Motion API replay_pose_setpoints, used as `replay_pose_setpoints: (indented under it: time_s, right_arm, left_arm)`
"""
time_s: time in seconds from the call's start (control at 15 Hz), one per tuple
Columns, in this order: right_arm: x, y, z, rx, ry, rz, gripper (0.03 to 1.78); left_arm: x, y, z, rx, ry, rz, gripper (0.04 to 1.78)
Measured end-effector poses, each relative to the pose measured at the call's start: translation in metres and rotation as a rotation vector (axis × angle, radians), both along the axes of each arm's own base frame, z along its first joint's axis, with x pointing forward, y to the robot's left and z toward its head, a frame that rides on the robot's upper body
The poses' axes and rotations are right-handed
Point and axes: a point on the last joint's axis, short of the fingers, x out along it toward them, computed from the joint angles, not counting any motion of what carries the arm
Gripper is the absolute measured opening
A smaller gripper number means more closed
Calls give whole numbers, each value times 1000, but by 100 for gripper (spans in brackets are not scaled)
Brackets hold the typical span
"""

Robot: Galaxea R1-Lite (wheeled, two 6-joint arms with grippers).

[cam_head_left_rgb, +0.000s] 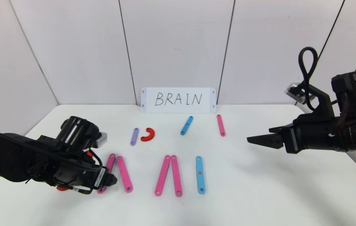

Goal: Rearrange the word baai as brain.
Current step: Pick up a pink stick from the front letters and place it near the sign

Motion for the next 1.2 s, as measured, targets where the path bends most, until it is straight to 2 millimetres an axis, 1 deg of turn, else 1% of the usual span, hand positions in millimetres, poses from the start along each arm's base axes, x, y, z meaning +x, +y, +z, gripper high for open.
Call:
replay_pose_setpoints:
  time_s: [0.2,0.33,0.4,0.53,0.73,0.87,0.93,1.2]
  right_arm:
    - [0,0,-1,-1,2,0,173]
    - [0,0,-1,0,2,1,173]
    - [0,0,-1,0,2,1,173]
    - [-1,0,-2,-1,5,3,173]
    - [-1,0,-2,-1,7,4,173]
    - [-1,0,-2,-1,7,4,173]
    - [-1,0,-2,-1,7,4,173]
    - [-1,0,-2,-1,8,6,173]
  left_arm:
    - [6,-2,-3,-6,1,10,172]
    - [10,-2,-4,-11,-9,11,161]
    - [12,-3,-4,-18,-18,19,150]
    - [15,-4,-5,-41,-30,46,124]
    - [17,-4,-8,-40,-22,49,67]
    - [18,-5,-10,-39,-17,48,39]
    - [18,-5,-10,-38,-16,48,32]
    - [18,-5,-11,-38,-16,47,30]
